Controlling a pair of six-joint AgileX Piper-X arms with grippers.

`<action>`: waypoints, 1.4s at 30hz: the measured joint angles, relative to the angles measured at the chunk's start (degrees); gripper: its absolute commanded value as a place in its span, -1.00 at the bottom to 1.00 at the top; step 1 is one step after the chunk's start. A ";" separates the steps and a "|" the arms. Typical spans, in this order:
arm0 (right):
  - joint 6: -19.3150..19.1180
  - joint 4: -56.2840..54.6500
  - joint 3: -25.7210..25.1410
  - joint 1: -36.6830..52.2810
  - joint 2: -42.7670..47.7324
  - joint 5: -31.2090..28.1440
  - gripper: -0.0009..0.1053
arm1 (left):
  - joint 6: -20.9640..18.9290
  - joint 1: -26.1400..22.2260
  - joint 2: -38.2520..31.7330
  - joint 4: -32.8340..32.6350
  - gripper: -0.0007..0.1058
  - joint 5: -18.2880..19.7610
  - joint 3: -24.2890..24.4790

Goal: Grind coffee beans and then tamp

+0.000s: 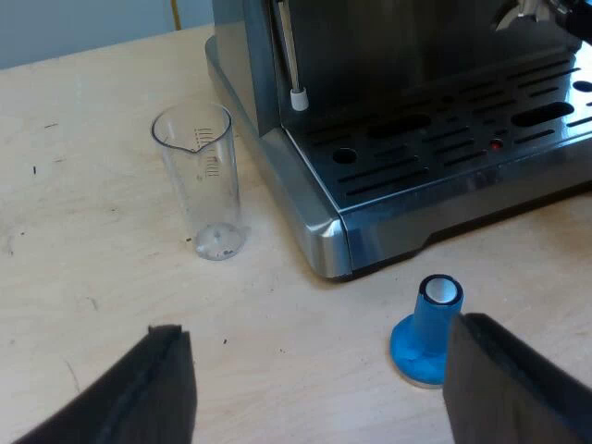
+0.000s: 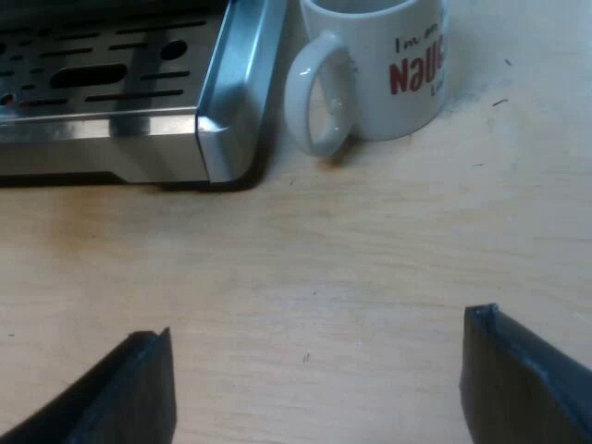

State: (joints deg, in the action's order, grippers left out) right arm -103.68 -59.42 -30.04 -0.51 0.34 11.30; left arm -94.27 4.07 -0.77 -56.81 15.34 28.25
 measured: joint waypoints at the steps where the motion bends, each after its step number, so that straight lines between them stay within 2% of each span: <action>1: 0.00 0.00 0.00 0.00 0.00 0.01 0.26 | 0.00 0.00 0.00 0.00 0.11 0.00 0.00; 9: 0.00 0.00 0.00 0.00 0.00 -0.96 0.26 | 0.00 0.00 0.00 0.00 0.12 0.00 0.00; 11: 0.00 0.00 -0.73 0.00 0.00 -4.14 0.26 | -0.48 0.00 0.00 0.00 0.15 0.00 0.00; 15: 0.23 0.00 -2.68 0.00 0.00 -6.26 0.26 | -1.67 0.00 0.64 0.00 0.19 -0.11 1.43; 21: 1.34 -4.33 -7.55 0.00 -4.91 -5.52 0.26 | -1.66 0.67 6.12 1.73 0.19 0.51 3.25; 33: 1.46 -10.03 -20.49 -0.47 -21.69 4.06 0.26 | -1.78 9.20 15.46 8.44 0.19 3.67 3.28; 39: 1.46 -10.68 -25.83 -5.97 -29.14 5.13 0.26 | -1.78 12.99 20.19 13.33 0.19 4.77 3.28; 42: 2.32 -10.80 -27.82 -10.29 -32.55 3.72 0.26 | -1.78 14.32 22.64 15.56 0.19 6.46 3.28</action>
State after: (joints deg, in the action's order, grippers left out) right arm -101.36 -70.22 -57.86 -10.80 -32.21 15.02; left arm -96.05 18.39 21.87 -41.24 21.80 31.53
